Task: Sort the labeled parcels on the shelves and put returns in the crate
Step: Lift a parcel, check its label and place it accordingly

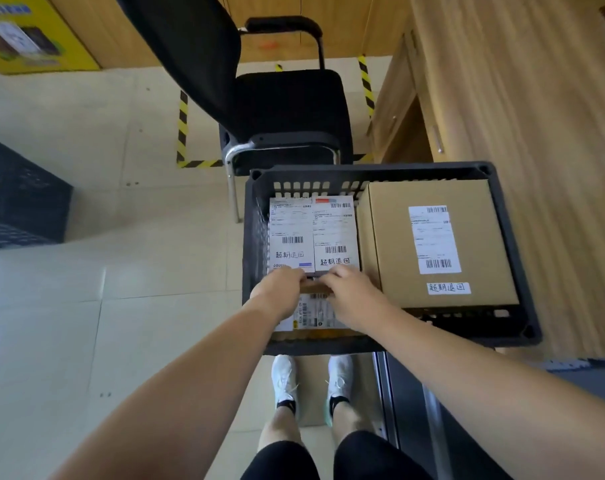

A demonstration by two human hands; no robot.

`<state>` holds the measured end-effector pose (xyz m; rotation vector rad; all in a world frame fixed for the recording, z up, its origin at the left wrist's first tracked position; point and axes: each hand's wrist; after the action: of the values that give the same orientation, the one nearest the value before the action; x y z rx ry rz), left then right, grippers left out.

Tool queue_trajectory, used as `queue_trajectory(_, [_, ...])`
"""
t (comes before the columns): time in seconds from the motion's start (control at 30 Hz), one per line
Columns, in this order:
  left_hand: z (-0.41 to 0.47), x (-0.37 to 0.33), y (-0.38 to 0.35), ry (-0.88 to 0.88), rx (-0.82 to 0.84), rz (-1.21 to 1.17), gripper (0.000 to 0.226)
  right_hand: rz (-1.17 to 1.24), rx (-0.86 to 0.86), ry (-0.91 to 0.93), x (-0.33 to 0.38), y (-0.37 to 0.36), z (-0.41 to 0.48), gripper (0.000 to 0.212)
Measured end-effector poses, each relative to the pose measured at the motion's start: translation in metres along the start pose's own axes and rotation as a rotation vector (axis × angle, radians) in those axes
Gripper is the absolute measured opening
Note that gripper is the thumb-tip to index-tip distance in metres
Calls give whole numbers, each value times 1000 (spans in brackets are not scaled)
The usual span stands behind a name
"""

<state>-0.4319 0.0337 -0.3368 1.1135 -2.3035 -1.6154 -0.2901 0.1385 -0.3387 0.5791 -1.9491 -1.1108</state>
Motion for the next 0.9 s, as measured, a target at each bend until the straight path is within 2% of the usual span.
queue_trajectory(0.2, [-13, 0, -17, -4, -47, 130, 54, -134, 6, 10, 0, -20, -7, 64])
queue_trajectory(0.3, [-19, 1, -22, 13, -30, 111, 53, -83, 160, -82, 3, -28, -4, 60])
queue_trajectory(0.4, [-18, 2, -29, 29, 52, 144, 51, -80, 353, -153, 1, -38, 3, 37])
queue_trajectory(0.5, [-13, 2, -40, 25, 172, 230, 46, -137, 435, -201, -5, -45, 11, 40])
queue_trajectory(0.6, [-9, 5, -54, 8, 283, 265, 53, -181, 415, -180, -10, -51, 17, 48])
queue_trajectory(0.7, [-4, 7, -61, 5, 312, 287, 57, -198, 331, -181, -12, -56, 20, 47])
queue_trajectory(0.9, [0, 10, -60, 73, 298, 181, 39, -190, 395, -159, -13, -58, 19, 41])
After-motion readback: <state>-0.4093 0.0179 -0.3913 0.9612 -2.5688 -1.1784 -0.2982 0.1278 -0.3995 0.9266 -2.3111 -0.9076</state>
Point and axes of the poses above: each hand's wrist, its own z-axis towards the middle knuckle, its own y-axis out of the back of the hand, x = y × z, and after that the axes turned 15 degrees about -x, right-handed
